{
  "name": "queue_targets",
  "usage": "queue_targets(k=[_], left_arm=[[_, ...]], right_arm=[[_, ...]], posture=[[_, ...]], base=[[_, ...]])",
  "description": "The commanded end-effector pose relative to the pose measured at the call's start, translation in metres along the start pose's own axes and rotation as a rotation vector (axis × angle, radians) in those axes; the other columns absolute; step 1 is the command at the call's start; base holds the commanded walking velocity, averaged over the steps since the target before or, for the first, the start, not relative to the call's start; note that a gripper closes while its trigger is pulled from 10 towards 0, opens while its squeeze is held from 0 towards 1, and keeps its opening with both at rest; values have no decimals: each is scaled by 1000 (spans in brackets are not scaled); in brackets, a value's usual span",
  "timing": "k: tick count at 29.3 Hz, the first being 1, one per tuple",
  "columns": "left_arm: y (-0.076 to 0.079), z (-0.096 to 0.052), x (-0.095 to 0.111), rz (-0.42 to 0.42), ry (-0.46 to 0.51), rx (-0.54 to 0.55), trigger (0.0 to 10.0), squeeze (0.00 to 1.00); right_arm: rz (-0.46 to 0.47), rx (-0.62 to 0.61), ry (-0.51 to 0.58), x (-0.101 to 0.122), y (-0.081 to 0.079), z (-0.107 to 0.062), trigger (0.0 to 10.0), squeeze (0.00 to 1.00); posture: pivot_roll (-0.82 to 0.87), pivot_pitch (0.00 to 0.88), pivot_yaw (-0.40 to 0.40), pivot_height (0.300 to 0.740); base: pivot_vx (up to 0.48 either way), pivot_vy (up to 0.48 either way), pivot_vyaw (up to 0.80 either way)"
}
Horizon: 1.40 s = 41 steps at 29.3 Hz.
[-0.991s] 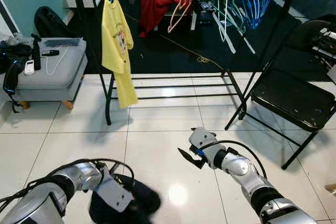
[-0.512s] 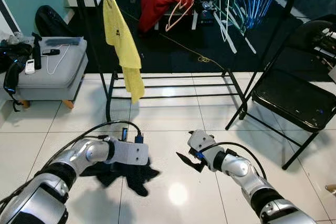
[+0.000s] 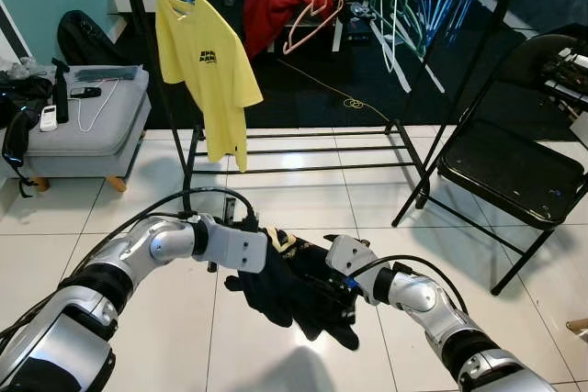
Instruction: Hang hanger
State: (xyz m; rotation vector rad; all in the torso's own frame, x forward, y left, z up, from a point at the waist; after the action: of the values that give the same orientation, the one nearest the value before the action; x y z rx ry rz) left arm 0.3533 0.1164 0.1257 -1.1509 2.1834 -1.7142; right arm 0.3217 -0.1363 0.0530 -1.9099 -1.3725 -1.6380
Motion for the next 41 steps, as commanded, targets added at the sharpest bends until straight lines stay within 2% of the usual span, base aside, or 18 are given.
queue_targets(k=[1, 2, 3, 4, 5, 6, 12, 14, 16, 25, 26, 27, 29, 35, 36, 38, 39, 41], left_arm=[[-8, 0, 1, -33, 3, 29, 0, 0], [-23, 3, 2, -112, -3, 81, 0, 0], [-23, 3, 2, -112, -3, 81, 0, 0], [-35, 5, 4, -176, 4, 120, 0, 0], [-35, 5, 4, -176, 4, 120, 0, 0], [-45, 6, 8, -222, 27, 158, 0, 0], [-58, 7, 15, -251, 63, 197, 0, 0], [-67, 6, 18, -253, 82, 203, 0, 0], [-72, 5, 21, -262, 101, 205, 0, 0], [-80, 3, 25, -301, 121, 215, 0, 0], [-84, 2, 26, -321, 129, 225, 0, 0], [-84, 2, 26, -321, 129, 225, 0, 0], [-91, -1, 29, -364, 149, 241, 0, 0], [-97, -3, 32, -394, 172, 249, 0, 0], [-99, -5, 33, -403, 177, 251, 0, 0], [-99, -5, 33, -403, 177, 251, 0, 0], [-102, -6, 32, -408, 180, 257, 0, 0], [-104, -8, 32, -408, 182, 264, 0, 0]], right_arm=[[2, 40, 10, -2, -8, -2, 10000, 678], [-3, 77, 19, -5, -17, -3, 10000, 1000], [-3, 77, 19, -5, -17, -3, 10000, 1000], [-9, 98, 24, -7, -26, -3, 10000, 1000], [-9, 98, 24, -7, -26, -3, 10000, 1000], [-45, 100, 11, -11, -34, -2, 10000, 1000], [-103, 84, -8, -14, -41, 1, 10000, 1000], [-183, 31, -21, -12, -36, 6, 10000, 0], [-267, -70, -3, -5, -24, 8, 10000, 0], [-348, -184, 4, -1, -8, 5, 10000, 0], [-409, -232, -2, -1, -3, 2, 10000, 0], [-409, -232, -2, -1, -3, 2, 10000, 0], [-530, -326, -13, -3, 6, -5, 10000, 0], [-606, -390, -32, -9, 10, -11, 10000, 0], [-656, -418, -32, -10, 12, -14, 10000, 0], [-656, -418, -32, -10, 12, -14, 10000, 0], [-716, -455, -15, -8, 15, -17, 10000, 0], [-739, -504, 8, -5, 19, -20, 10000, 0]], posture=[[-42, 133, -19, 740], [-41, 135, -23, 740], [-41, 135, -23, 740], [-39, 139, -23, 740], [-39, 139, -23, 740], [-35, 140, -22, 740], [-33, 142, -17, 740], [-35, 143, -14, 740], [-32, 142, -13, 740], [-32, 143, -14, 740], [-32, 143, -15, 740], [-32, 143, -15, 740], [-32, 145, -13, 740], [-32, 146, -13, 740], [-31, 147, -14, 740], [-31, 147, -14, 740], [-31, 147, -14, 740], [-32, 149, -14, 740]], base=[[0, 0, 0], [0, 0, 0], [0, 0, 0], [0, 0, 0], [0, 0, 0], [0, 0, 0], [0, 0, 0], [0, 0, 0], [0, 0, 0], [0, 0, 0], [0, 0, 0], [0, 0, 0], [0, 0, 0], [0, 0, 0], [0, 0, 0], [0, 0, 0], [0, 0, 0], [0, 0, 0]])
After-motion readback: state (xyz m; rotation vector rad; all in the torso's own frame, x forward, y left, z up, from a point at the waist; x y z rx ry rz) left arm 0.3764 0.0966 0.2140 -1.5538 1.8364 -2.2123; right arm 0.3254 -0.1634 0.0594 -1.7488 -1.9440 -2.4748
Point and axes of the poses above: a point about 5 cm out from each wrist's last joint towards the gripper, its own z axis pointing out of the wrist towards the gripper, its own x axis along the axis of the wrist's last joint, y = z × x, the point moved 2 cm from there along z, pointing out of the wrist towards the gripper, and after that the axes turned 8 degrees about z, right-handed, at the moved point
